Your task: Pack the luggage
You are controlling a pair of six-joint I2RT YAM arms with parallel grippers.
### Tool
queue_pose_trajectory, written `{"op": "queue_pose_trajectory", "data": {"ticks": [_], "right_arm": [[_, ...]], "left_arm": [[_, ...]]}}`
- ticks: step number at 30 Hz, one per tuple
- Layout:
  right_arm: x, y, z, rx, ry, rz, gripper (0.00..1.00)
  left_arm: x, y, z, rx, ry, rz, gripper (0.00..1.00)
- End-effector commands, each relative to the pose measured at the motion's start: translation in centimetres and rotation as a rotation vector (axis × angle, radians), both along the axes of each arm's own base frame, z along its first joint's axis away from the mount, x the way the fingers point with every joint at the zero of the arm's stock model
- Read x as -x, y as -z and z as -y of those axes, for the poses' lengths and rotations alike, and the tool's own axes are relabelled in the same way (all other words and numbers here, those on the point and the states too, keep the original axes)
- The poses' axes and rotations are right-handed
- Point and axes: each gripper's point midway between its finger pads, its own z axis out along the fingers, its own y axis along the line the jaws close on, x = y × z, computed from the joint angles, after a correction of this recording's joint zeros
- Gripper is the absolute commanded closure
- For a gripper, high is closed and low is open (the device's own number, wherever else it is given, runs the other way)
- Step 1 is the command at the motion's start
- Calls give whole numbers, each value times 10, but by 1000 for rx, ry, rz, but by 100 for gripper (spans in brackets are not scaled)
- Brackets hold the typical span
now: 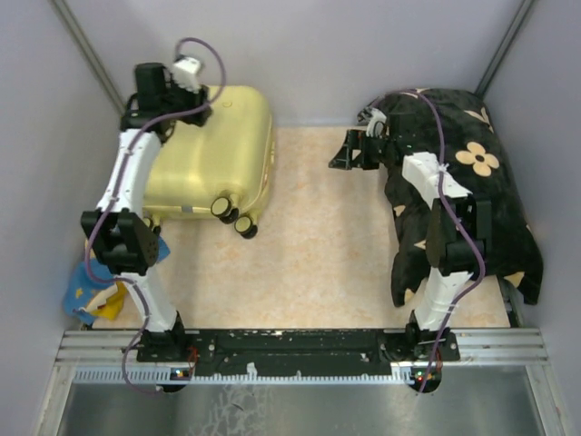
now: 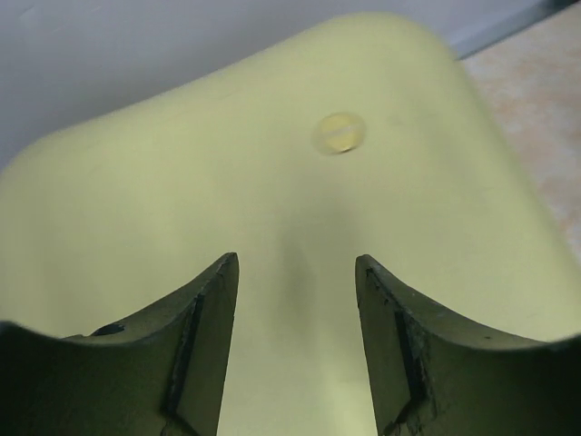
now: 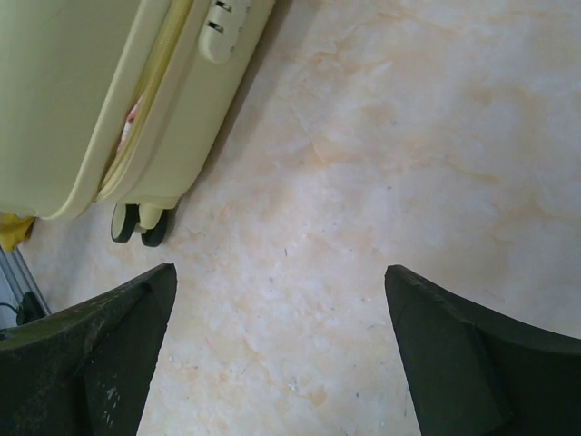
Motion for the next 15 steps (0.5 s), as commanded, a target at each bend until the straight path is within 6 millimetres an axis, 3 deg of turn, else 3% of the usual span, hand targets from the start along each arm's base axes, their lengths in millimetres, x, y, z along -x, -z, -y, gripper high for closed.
{"op": "queue_pose_trajectory", "data": {"ticks": [1,5,9,12,15], "right_arm": [[-10,-21,-30,11,-74,116,3],[-9,-15,-41,10,-94,106,6],[-8,-10,-43,15,-99,98,7],[-6,-11,-43,23,-111,110,7],[-3,-13,-40,43,-118,136,6]], "left_arm": [[20,-20,-93,118,-177,-30,40],[32,-12,-190,125,-378,-39,41],[46,16,-265,87,-547,-86,43],[57,41,-294,4,-599,-117,46],[67,75,-300,-89,-586,-181,49]]}}
